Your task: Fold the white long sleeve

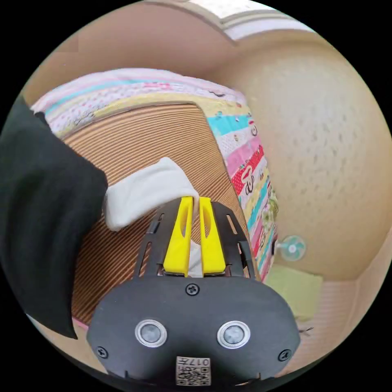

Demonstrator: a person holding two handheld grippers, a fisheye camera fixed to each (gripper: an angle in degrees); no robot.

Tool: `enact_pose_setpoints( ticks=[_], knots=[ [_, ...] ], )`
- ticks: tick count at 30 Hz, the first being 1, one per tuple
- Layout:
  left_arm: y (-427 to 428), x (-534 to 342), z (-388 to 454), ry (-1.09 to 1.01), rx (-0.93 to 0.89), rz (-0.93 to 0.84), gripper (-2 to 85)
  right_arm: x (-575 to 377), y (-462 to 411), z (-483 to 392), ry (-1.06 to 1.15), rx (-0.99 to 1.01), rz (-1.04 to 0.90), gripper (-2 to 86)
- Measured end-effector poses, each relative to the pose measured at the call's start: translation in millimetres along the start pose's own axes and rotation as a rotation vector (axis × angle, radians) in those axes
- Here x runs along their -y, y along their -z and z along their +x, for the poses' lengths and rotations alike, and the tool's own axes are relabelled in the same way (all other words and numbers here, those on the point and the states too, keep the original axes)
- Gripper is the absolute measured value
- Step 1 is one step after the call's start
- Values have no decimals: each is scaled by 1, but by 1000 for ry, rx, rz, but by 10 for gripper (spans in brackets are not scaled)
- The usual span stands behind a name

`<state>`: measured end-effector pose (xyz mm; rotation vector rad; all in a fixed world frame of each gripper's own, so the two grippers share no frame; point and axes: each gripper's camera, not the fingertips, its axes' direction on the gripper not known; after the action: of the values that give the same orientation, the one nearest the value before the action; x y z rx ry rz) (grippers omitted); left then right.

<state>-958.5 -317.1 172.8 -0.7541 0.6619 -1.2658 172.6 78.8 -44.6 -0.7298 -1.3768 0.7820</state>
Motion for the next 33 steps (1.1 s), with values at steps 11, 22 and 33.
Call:
enact_pose_setpoints(
  ticks=[11, 22, 33],
  knots=[
    [-202, -376, 145, -952, 332, -635, 77, 12, -12, -12, 23, 85, -55, 25],
    [-131, -407, -55, -534, 470, -514, 117, 17, -27, -2, 234, -202, -295, 81],
    [-168, -451, -118, -460, 593, -605, 41, 23, -64, 28, 232, -303, -313, 58]
  ],
)
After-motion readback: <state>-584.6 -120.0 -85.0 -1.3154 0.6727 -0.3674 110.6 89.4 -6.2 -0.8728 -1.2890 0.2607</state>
